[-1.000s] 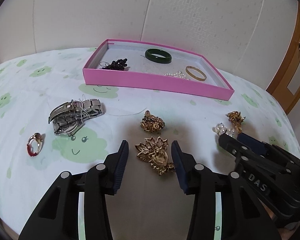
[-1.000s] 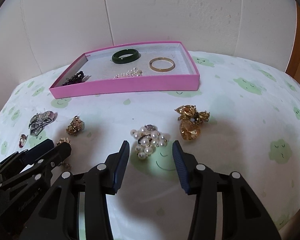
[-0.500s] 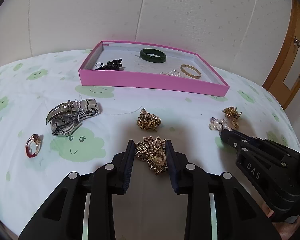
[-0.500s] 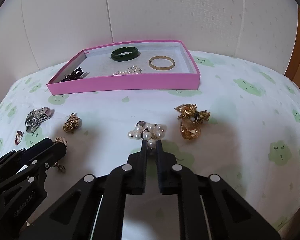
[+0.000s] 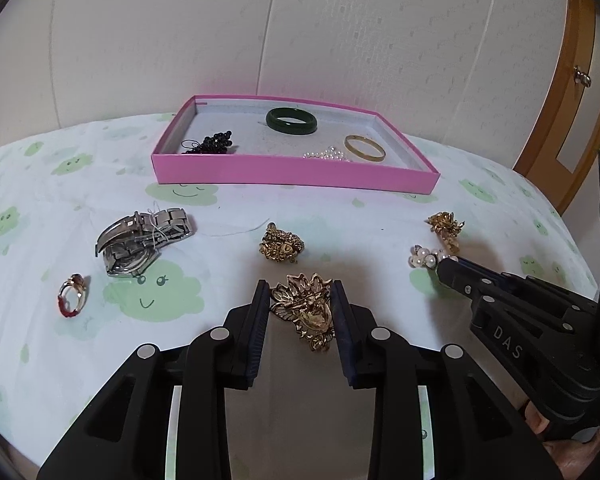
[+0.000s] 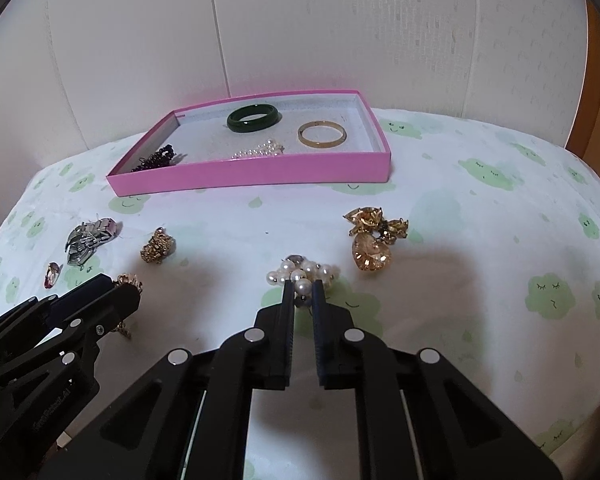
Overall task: Organize jewelry
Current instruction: 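Grasp the gold brooch with the left tool while the right tool grasps the pearl brooch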
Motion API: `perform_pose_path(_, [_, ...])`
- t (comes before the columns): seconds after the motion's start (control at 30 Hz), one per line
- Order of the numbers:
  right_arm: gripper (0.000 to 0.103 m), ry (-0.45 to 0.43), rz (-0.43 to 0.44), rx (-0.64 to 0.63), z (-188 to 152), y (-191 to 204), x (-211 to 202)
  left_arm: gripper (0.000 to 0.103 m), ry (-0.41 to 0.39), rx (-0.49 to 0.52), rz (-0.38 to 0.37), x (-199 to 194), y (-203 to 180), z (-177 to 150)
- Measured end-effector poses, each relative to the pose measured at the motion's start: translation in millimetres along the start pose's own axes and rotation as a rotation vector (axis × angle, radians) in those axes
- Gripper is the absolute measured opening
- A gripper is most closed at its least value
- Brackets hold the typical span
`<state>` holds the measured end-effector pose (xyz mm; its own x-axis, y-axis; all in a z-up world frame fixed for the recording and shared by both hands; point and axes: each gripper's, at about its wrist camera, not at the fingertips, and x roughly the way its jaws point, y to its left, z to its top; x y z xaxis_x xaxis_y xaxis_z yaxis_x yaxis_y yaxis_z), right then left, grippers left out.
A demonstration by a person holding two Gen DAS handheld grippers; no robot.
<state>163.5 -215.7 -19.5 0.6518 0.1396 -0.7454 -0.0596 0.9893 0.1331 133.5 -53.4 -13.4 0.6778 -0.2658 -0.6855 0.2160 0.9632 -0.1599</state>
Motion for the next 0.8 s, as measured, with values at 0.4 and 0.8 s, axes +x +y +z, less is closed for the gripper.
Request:
perform_pose_path(0.4, [0.008, -0.036, 0.005, -0.008, 8, 6, -12, 0.031, -0.024, -0.020, -0.012, -7, -3, 13])
perform_pose_path(0.8, [0.008, -0.066, 0.012, 0.003, 32, 8, -13, 0.031, -0.045, -0.028, -0.001, -8, 5, 43])
